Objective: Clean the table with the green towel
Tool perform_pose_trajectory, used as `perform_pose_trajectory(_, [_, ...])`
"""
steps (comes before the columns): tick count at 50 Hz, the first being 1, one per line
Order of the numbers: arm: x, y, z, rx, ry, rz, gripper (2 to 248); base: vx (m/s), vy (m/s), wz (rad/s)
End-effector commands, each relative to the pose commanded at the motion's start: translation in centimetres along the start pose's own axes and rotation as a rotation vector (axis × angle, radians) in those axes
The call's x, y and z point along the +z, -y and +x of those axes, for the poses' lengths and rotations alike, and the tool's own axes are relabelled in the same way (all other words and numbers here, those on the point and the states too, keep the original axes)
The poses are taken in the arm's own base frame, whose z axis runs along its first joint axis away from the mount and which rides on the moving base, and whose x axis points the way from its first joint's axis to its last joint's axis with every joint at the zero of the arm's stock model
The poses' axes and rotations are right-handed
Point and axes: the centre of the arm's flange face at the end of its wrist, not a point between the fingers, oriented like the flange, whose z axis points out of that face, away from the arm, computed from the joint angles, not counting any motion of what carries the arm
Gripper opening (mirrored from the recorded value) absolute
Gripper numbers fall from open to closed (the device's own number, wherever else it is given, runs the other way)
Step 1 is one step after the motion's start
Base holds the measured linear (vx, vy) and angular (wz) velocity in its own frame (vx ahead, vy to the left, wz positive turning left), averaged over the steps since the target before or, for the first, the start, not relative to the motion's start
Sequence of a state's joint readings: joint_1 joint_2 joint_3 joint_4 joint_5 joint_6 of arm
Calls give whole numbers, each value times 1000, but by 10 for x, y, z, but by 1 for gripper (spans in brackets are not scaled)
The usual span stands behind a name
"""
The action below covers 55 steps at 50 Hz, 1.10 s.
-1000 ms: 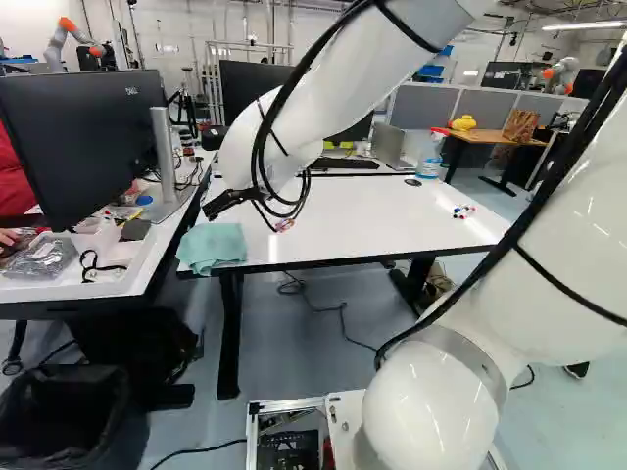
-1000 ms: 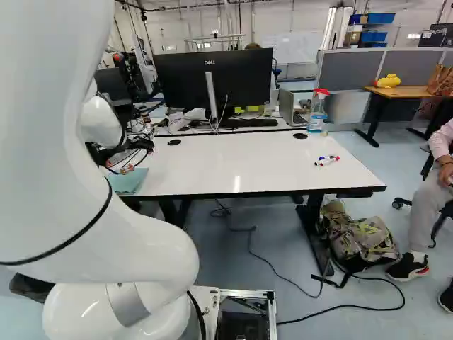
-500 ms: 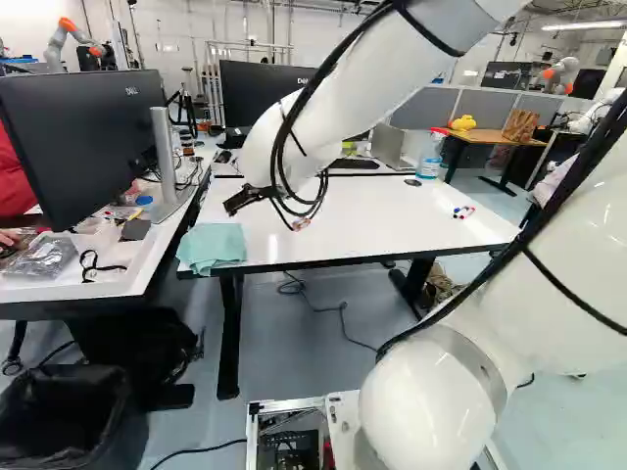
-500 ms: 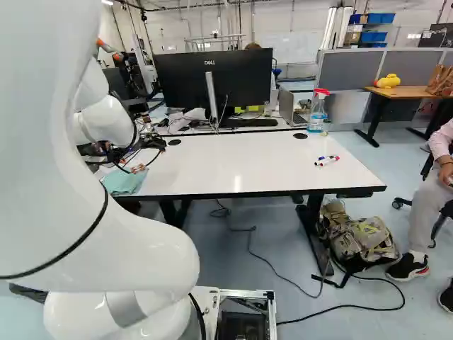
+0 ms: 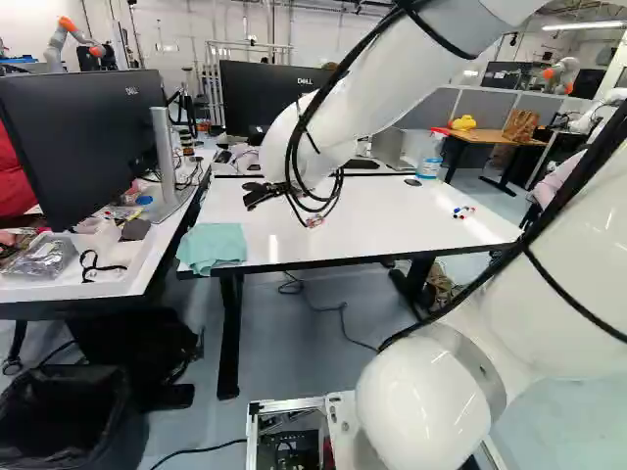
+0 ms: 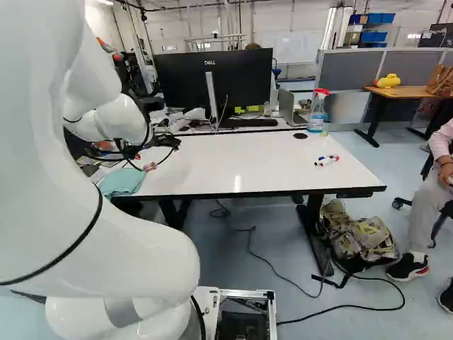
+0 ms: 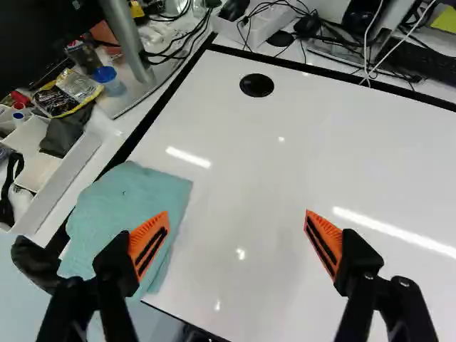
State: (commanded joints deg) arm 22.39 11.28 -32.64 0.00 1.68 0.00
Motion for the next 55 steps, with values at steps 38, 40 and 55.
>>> perform_pose_trajectory(38, [-1, -61, -1, 109, 1, -111, 247, 0, 0, 0])
perform_pose_trajectory(40, [-1, -65, -1, 115, 1, -117, 247, 0, 0, 0])
perform_pose_trajectory(55, [-1, -89, -1, 157, 3, -160, 247, 0, 0, 0])
